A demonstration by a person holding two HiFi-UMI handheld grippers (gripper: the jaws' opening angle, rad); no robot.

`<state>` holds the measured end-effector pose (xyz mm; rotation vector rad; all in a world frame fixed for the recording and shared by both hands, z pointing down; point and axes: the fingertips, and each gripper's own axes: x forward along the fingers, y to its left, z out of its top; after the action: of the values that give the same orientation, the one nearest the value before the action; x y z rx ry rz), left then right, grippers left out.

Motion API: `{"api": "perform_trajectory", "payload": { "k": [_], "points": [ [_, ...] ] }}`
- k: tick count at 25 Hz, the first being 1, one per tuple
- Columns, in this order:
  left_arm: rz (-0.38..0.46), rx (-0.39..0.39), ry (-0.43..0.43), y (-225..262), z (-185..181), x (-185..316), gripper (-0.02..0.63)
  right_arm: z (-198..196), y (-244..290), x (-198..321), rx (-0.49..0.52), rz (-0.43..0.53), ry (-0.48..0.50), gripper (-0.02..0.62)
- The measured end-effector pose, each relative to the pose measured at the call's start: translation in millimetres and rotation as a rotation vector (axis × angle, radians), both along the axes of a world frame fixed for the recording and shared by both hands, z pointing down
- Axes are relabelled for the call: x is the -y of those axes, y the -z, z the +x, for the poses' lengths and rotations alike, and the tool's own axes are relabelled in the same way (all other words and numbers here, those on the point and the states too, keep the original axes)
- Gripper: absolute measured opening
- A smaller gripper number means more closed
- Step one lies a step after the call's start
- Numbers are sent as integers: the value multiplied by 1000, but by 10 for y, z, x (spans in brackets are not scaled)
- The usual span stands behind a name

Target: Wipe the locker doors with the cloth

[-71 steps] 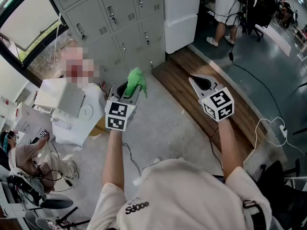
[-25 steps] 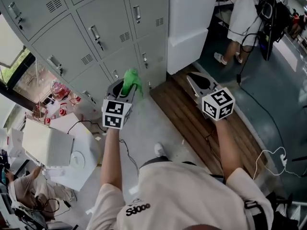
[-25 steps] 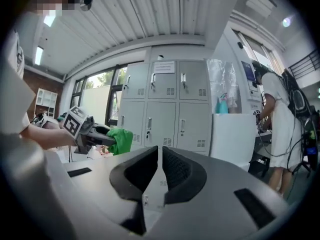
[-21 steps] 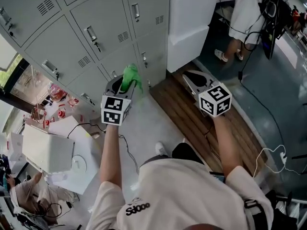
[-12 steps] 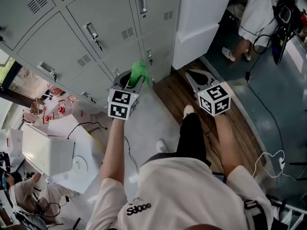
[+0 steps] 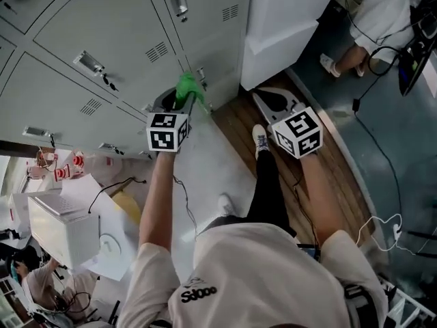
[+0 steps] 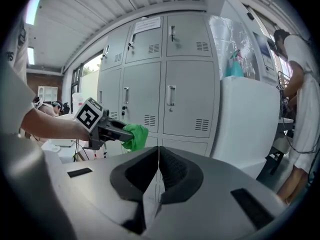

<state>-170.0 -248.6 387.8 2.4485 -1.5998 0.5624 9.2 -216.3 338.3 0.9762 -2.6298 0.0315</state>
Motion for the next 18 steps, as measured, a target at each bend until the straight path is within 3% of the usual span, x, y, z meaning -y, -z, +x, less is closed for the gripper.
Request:
{"api": "perform_trajectory", "payload": {
  "k": [14,18],
  "points": [
    [-130,-89,249,-975,-155,1515,150,197,-679,1260,3,-48,55,8],
    [-145,-111,248,-1123,-88,1731,147,228,-777,1488,2,-56,54,9]
  ]
}}
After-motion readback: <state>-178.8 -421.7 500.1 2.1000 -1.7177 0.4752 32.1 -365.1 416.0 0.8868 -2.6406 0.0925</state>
